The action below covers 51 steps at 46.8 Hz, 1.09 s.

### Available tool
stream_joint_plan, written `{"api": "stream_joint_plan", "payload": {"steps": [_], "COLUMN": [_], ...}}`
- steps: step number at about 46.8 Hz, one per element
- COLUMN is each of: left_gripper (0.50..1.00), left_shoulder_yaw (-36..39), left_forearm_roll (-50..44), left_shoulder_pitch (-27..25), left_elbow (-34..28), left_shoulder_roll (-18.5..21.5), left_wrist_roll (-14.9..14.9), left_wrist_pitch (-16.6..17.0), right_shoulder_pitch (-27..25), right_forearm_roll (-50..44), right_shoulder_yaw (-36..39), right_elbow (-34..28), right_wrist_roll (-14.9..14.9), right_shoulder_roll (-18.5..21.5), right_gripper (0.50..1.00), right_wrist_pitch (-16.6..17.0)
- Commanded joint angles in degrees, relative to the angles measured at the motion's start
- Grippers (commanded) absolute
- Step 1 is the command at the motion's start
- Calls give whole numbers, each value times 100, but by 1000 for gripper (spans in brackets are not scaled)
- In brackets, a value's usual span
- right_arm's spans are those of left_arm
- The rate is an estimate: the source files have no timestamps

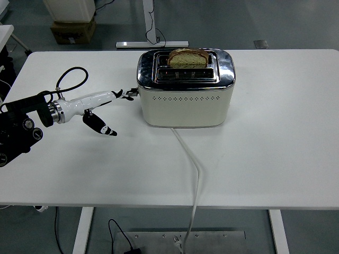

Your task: Press down toaster

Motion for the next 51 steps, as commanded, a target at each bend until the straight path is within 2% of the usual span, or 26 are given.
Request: {"api": "stream_joint_plan", "payload": {"steps": [1,23,51], "left_gripper": [1000,1000,1000], "left_shoulder_yaw": [43,325,492], "left_forearm_roll": [1,-25,-96], "left_shoulder_pitch": [1,62,89], "left_elbow": [6,76,445], "left_shoulder_roll": [3,-6,-296], "left_wrist_roll": [-1,8,8], "left_wrist_pitch": [59,332,349], "right_shoulder_pitch": [0,0,0], "right_forearm_roll": [5,-4,5], "right_shoulder_yaw": [-1,-1,-1], "right_elbow": [1,1,1], "right_wrist_roll": [-1,-1,-1], "right_shoulder_roll": [0,0,0], "right_gripper": [996,996,996], "right_wrist_pitch": [0,0,0]}}
